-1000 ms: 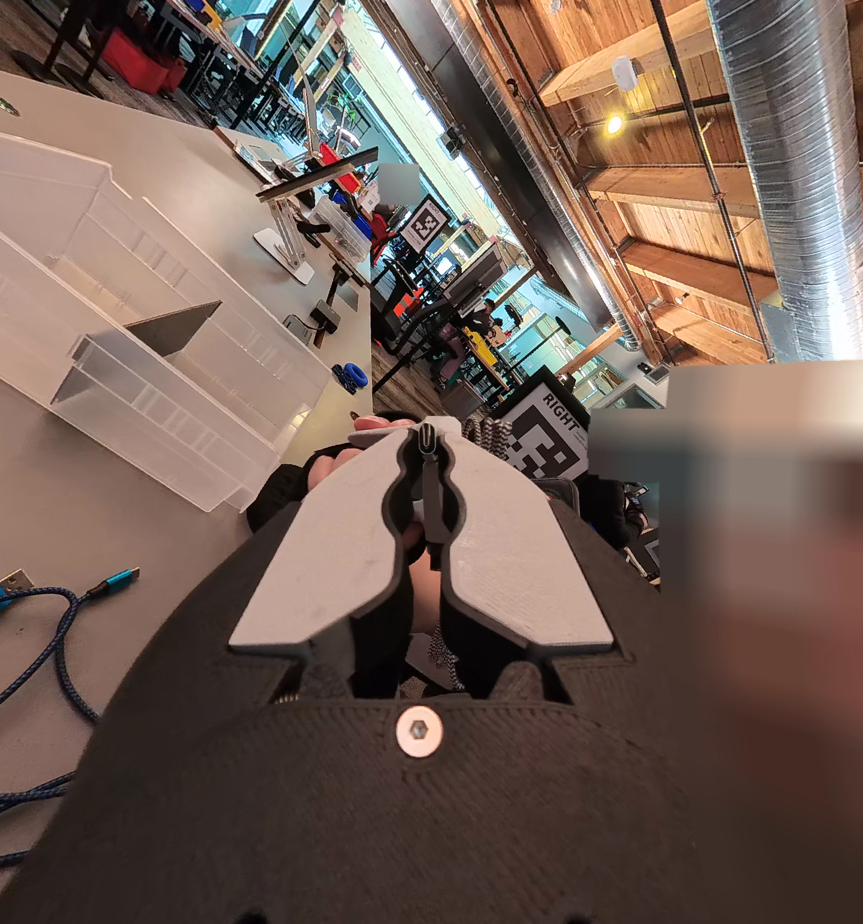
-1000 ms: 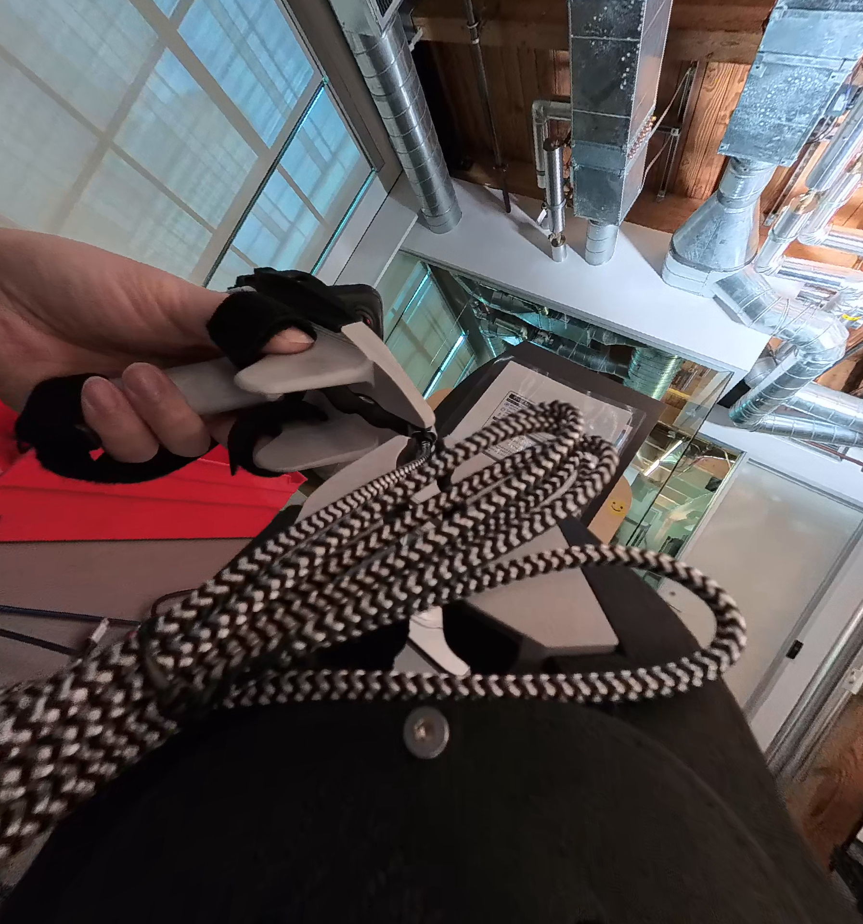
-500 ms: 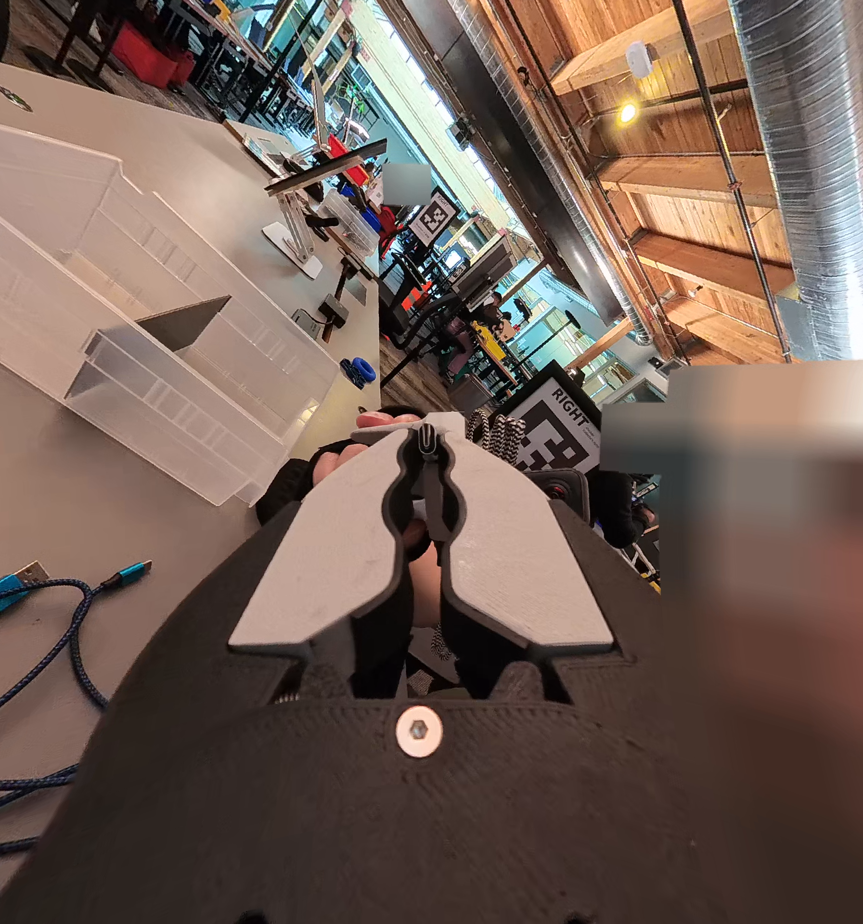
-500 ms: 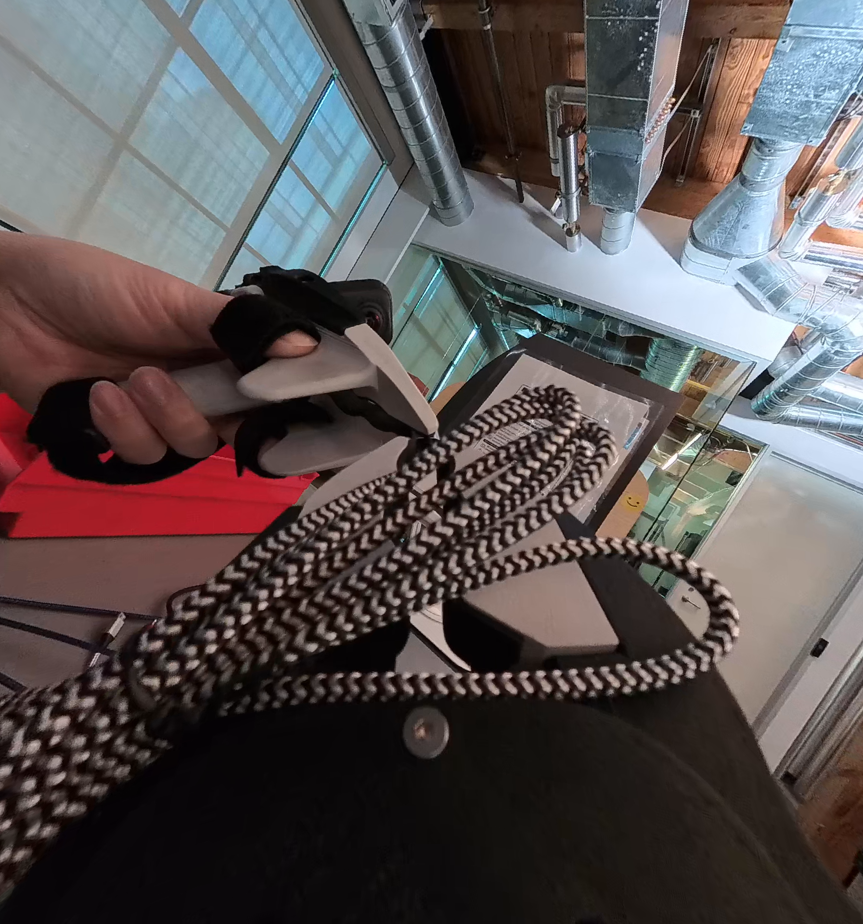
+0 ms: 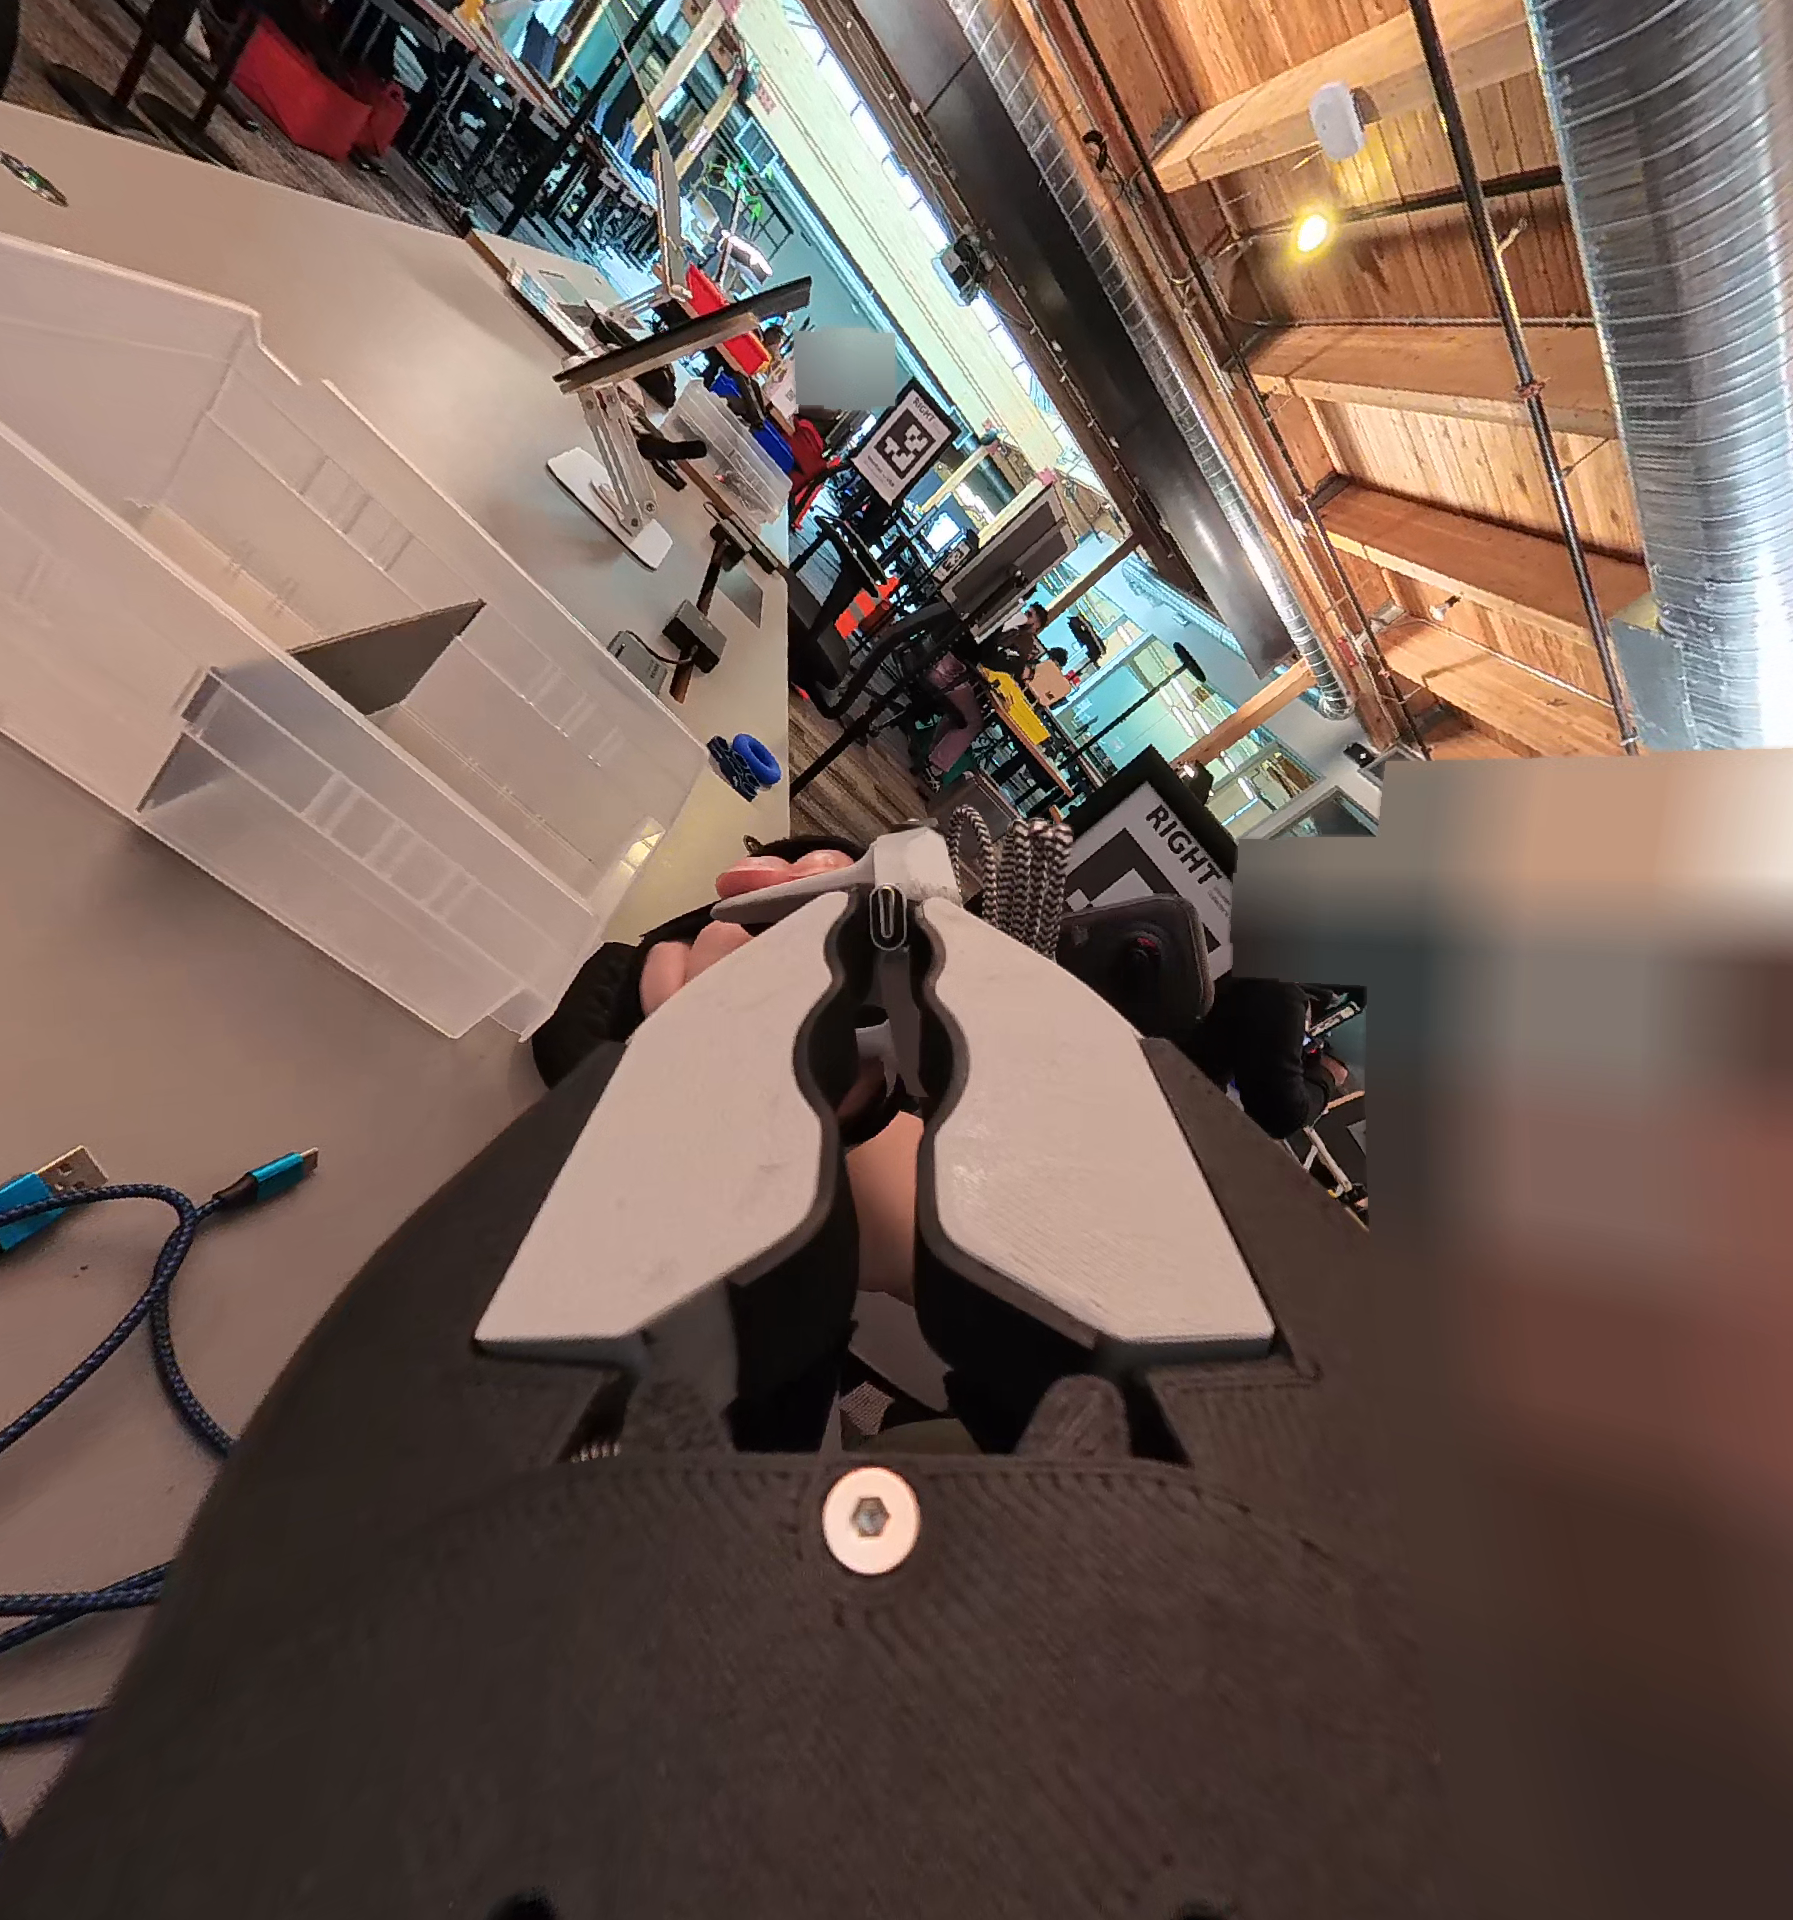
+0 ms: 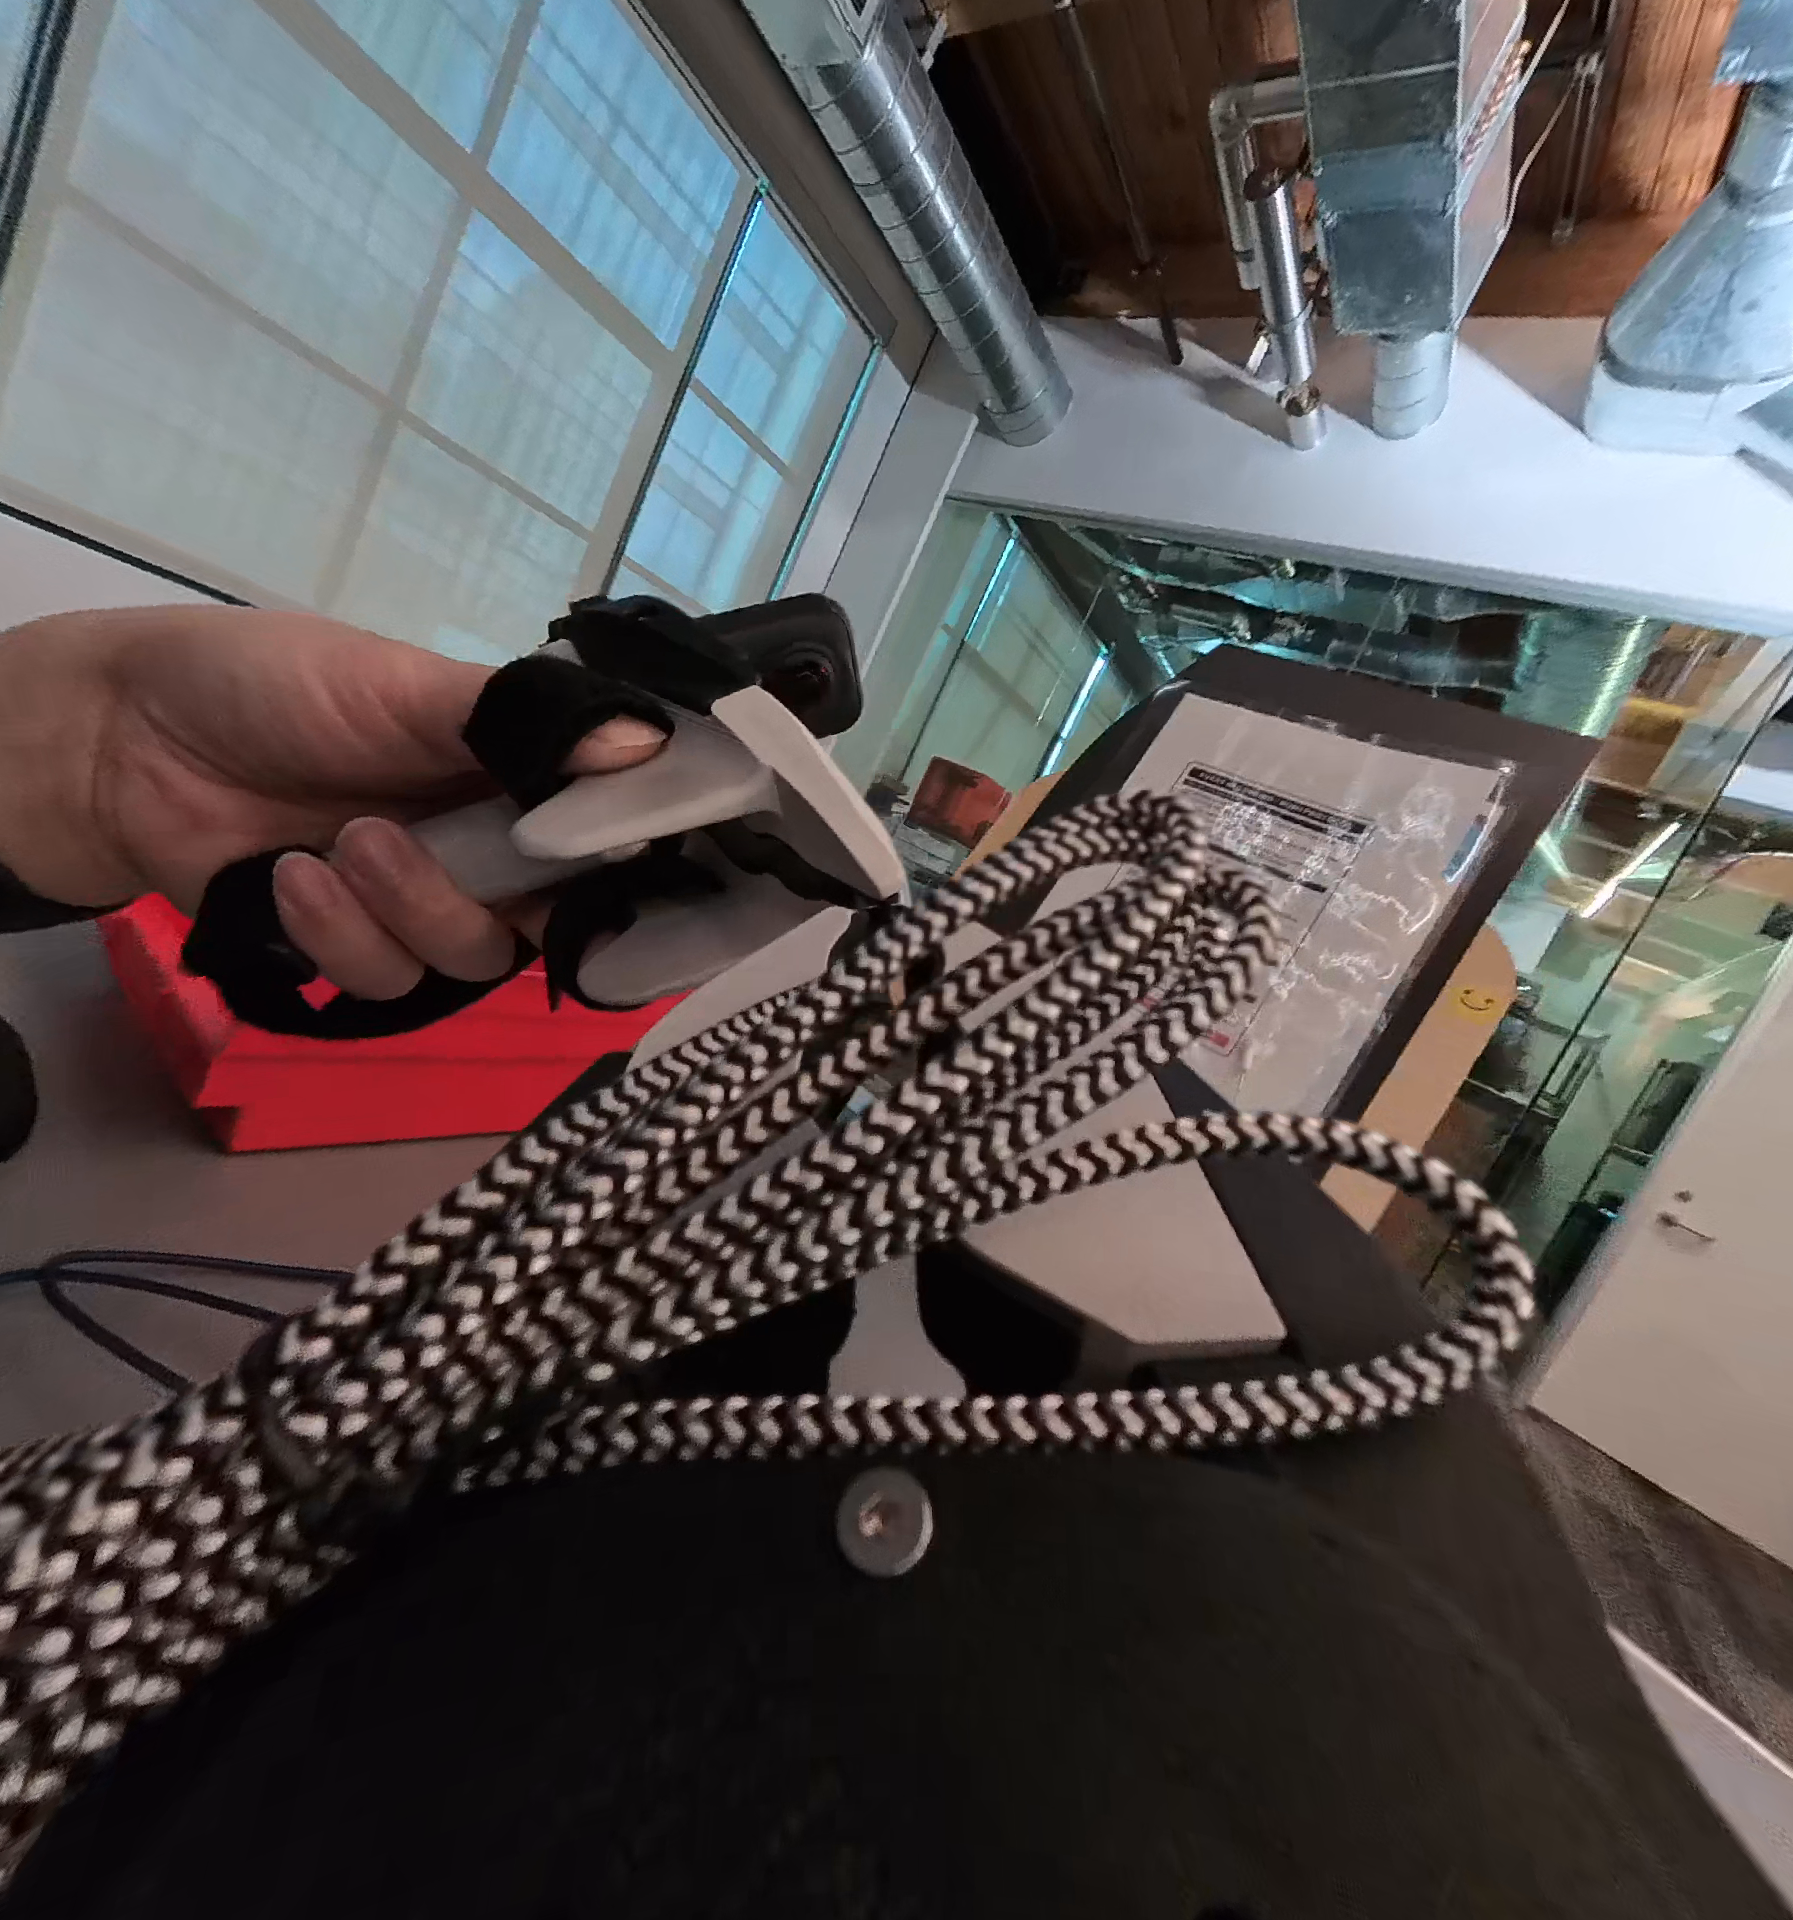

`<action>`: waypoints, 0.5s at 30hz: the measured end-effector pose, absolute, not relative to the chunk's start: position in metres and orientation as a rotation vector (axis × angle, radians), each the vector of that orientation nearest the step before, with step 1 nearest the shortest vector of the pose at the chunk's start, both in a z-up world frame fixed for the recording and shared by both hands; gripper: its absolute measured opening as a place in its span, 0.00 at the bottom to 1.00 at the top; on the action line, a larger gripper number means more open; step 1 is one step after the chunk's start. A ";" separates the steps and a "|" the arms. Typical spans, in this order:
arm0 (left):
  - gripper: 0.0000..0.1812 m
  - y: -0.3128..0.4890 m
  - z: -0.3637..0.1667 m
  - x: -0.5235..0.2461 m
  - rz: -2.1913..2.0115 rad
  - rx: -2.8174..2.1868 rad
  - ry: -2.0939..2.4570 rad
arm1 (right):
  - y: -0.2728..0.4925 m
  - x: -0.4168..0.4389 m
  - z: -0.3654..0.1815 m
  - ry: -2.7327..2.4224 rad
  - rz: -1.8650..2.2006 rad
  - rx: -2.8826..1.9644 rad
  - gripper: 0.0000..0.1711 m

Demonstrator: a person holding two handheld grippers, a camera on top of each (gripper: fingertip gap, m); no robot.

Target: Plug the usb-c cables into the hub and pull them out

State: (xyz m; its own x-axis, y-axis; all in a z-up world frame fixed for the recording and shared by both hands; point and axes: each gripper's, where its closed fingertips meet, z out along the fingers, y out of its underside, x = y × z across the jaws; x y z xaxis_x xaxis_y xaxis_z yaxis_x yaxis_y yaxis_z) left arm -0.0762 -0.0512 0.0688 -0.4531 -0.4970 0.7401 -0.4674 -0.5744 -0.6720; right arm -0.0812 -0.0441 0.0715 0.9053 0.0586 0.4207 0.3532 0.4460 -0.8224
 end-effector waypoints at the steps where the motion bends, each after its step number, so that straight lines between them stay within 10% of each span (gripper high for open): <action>1: 0.03 -0.051 0.068 -0.076 -2.239 -1.637 1.437 | -0.044 -0.081 0.071 -0.422 -0.187 -1.106 0.03; 6: 0.04 -0.053 0.071 -0.076 -2.291 -1.623 1.434 | -0.046 -0.080 0.073 -0.426 -0.218 -1.111 0.04; 10: 0.26 -0.043 0.079 -0.074 -2.302 -1.626 1.368 | -0.053 -0.065 0.083 -0.369 -0.227 -1.094 0.03; 15: 0.27 0.013 0.024 -0.064 -1.595 -1.749 1.527 | -0.058 -0.041 0.089 -0.282 -0.206 -1.093 0.04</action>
